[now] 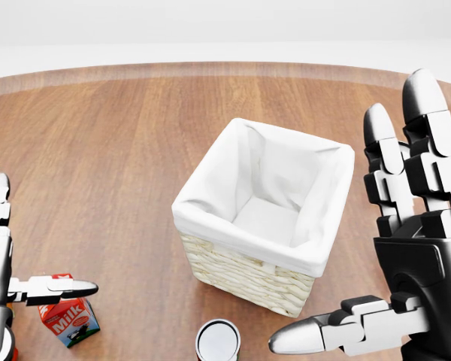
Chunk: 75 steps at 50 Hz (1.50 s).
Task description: Pick the milk and place it in the basket.
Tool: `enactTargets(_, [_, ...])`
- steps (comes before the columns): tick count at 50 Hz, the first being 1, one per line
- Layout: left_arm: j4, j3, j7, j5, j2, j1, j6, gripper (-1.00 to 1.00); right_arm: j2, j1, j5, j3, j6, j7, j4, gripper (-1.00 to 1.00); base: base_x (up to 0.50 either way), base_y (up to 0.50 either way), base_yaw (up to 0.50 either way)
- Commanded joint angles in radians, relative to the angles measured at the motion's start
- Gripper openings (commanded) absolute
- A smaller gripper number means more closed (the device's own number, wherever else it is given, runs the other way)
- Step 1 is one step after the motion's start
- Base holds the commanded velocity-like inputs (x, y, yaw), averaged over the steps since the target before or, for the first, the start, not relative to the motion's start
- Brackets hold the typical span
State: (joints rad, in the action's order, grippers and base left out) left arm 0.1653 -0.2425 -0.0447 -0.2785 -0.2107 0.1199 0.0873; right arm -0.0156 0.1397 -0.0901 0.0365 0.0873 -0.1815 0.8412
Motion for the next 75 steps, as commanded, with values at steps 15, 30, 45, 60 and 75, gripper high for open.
enactTargets(15, [0.181, 0.015, -0.04, 0.009, -0.03, 0.052, 0.0, 1.0, 0.001, 0.001, 0.006, -0.002, 0.0, 0.002, 0.002, 1.0, 0.0, 0.0, 0.0])
enactTargets(30, [0.368, 0.036, -0.087, -0.005, -0.053, 0.111, 0.0, 1.0, 0.001, 0.002, 0.007, -0.008, 0.0, 0.004, 0.0, 1.0, 0.0, 0.0, 0.0])
enactTargets(45, [0.592, 0.064, -0.162, -0.011, -0.087, 0.191, 0.0, 1.0, 0.0, -0.002, 0.002, -0.002, 0.0, 0.004, 0.004, 1.0, 0.0, 0.0, 0.0])
enactTargets(60, [0.662, 0.077, -0.18, -0.013, -0.094, 0.212, 0.0, 1.0, 0.0, -0.003, 0.0, 0.004, 0.0, 0.003, 0.0, 1.0, 0.0, 0.0, 0.0])
enactTargets(75, [0.753, 0.116, -0.168, -0.071, -0.089, 0.206, 0.0, 1.0, 0.001, -0.007, -0.004, 0.014, 0.0, 0.006, -0.001, 1.0, 0.0, 0.0, 0.0])
